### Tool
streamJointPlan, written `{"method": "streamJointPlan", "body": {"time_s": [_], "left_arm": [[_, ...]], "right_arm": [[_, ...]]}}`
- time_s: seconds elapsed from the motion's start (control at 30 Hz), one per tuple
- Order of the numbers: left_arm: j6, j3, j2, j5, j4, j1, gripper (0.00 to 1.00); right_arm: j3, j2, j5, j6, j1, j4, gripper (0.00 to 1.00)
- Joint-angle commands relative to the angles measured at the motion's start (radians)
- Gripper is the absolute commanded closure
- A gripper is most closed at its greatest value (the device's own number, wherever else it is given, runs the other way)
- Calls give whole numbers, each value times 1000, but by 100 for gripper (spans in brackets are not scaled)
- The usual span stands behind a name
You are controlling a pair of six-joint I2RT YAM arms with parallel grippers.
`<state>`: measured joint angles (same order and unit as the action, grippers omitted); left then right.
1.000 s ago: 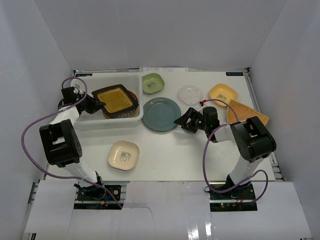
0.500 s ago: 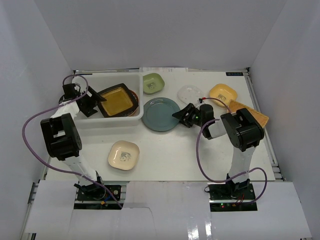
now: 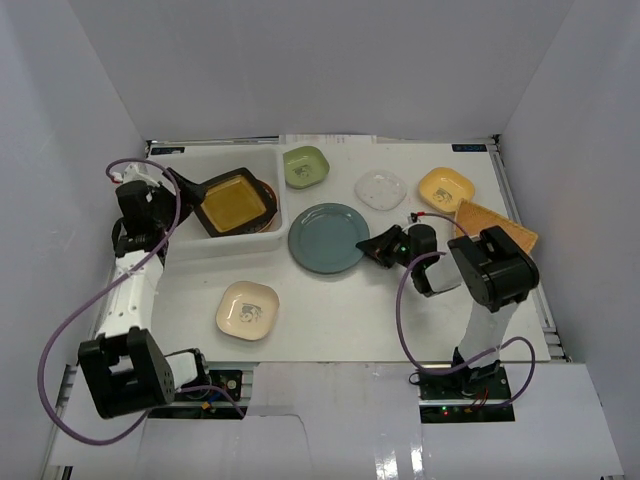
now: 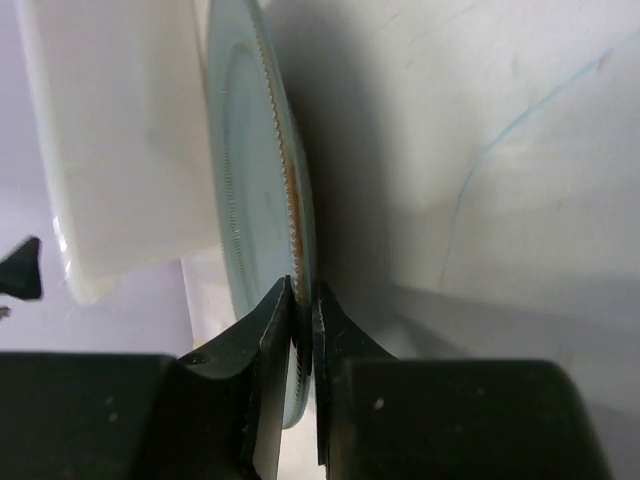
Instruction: Place the plates into the plastic bin on the countertop
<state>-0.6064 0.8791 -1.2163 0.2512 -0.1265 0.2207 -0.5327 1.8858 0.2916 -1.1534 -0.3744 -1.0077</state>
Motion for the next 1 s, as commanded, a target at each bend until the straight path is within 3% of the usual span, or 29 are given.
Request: {"method": "streamJointPlan", "body": {"time_s": [0.0,0.13,0.23,0.43,0.77,0.97], "left_arm": [[29,-3,102,57,70,-56,2],[57,47,133,114,-19,-141,2],[65,86,117,276,-90,-243,2],[92,116,32,464,-125,-366,2],[134,153,-127,457,-104,-478,2],[128,153,-209,502,-50,-538,3]], "right_arm": [[85,-192,-20,78,-3,15,92],[158,-423,-26,127,-3,111,92],[172,-699,-63,211,0,272,92],[119,-971,19,248,51,457,92],[10,-996,214,138,60,410,92],[66,-886,330,-35,61,130,92]]}}
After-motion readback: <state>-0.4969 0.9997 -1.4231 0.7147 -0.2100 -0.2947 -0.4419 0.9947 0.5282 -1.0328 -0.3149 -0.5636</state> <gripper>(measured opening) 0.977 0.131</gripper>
